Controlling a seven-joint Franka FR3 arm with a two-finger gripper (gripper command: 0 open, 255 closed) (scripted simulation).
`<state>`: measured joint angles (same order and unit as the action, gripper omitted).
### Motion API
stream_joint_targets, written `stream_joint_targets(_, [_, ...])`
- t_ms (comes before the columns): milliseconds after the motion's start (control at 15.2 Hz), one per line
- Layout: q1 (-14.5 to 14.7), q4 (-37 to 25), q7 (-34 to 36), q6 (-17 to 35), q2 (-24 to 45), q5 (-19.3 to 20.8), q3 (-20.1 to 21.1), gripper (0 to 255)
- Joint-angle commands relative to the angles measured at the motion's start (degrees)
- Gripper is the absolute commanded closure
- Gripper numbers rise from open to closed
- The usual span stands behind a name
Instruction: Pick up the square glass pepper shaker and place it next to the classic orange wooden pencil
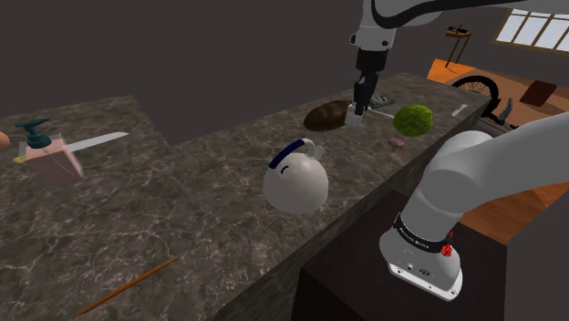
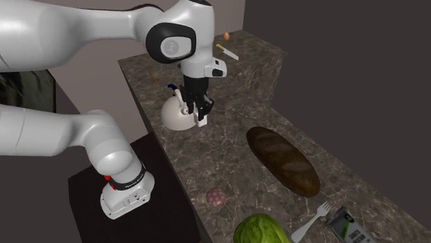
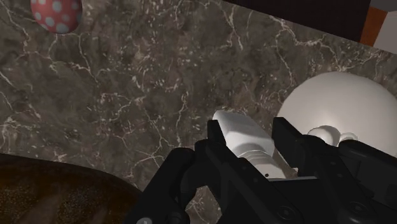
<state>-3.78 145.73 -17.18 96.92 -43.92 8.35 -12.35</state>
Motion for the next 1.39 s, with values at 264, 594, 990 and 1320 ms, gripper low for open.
stream_joint_targets(264, [2.67,0.24,5.67,-1.20,-1.13,-4.21,5.31,255])
stream_joint_targets(594, [6.20,0.18,12.74,-0.68,-0.54,-9.49,11.71,255])
stream_joint_targets(990, [10.15,-2.12,21.03,0.87,2.86,-15.32,19.20,255])
stream_joint_targets(1320, [12.75,-5.83,27.78,2.65,7.64,-19.11,25.20,255])
